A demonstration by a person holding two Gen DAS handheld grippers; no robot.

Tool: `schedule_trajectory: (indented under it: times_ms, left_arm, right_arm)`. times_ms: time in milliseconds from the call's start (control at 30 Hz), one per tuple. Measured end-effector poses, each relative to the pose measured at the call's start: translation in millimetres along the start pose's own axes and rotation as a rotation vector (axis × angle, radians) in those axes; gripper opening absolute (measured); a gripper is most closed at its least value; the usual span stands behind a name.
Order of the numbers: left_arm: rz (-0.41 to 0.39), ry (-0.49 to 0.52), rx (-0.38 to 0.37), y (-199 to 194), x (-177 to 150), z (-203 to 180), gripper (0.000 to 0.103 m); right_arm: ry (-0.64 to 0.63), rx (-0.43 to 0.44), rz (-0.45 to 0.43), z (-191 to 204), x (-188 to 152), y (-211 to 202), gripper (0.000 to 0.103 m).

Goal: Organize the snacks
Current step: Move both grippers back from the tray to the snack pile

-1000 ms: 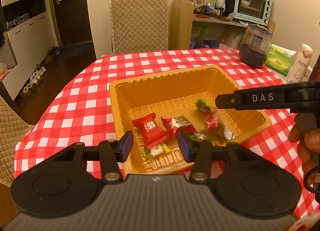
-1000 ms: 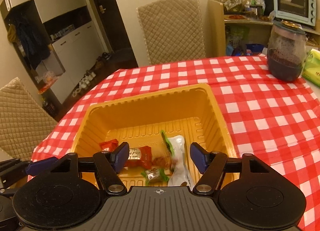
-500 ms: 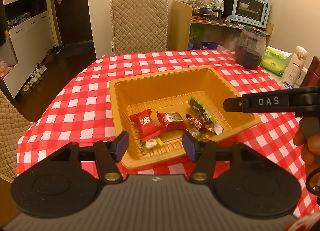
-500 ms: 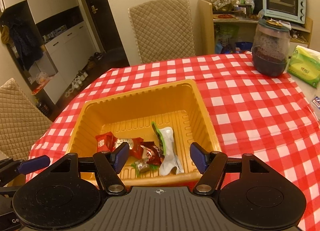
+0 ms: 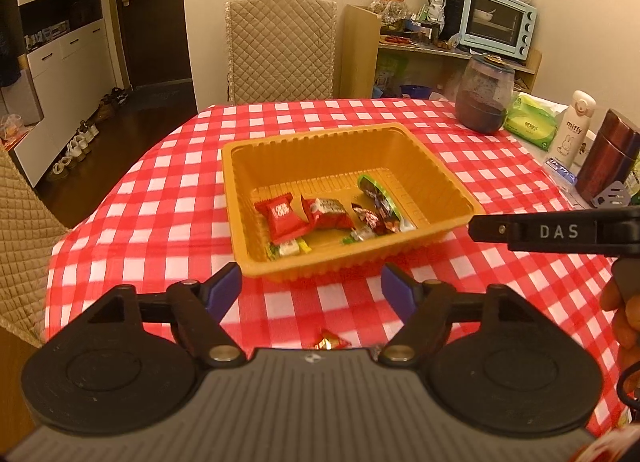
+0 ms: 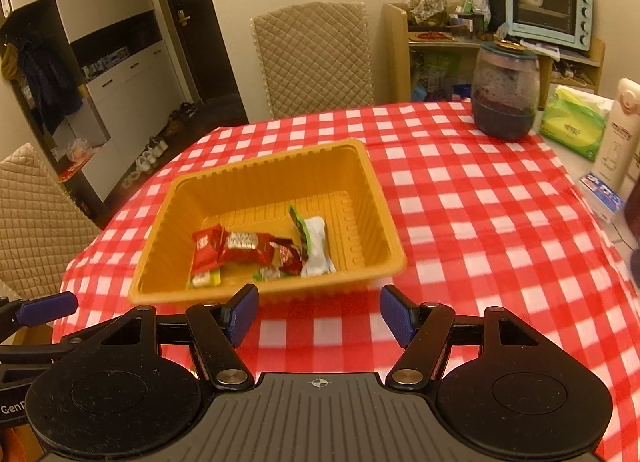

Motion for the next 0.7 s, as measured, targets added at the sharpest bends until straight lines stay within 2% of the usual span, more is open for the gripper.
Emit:
schedule_trajectory:
  times_ms: [433,700]
  left_arm:
    - [-0.004,-0.099,0.003,-54,-52,-3,0.090]
    - [0.024,-0.090,0.012,-75,-86,-7,0.091]
  right_arm:
    - [0.058,-0.004,0.018,-6,-58,-54,0.067]
    - [0.048,-0.018,0.027,-3,-90,-77,0.067]
Point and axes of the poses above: each gripper's, at about its wrist camera, not at the fingertips, and y roughly the way its jaws point, z to its left, x to its top, the point moved 10 cm from there along y, roughly the way its jaws point, and after that the axes turned 1 degree about x, right-handed, at the moved point
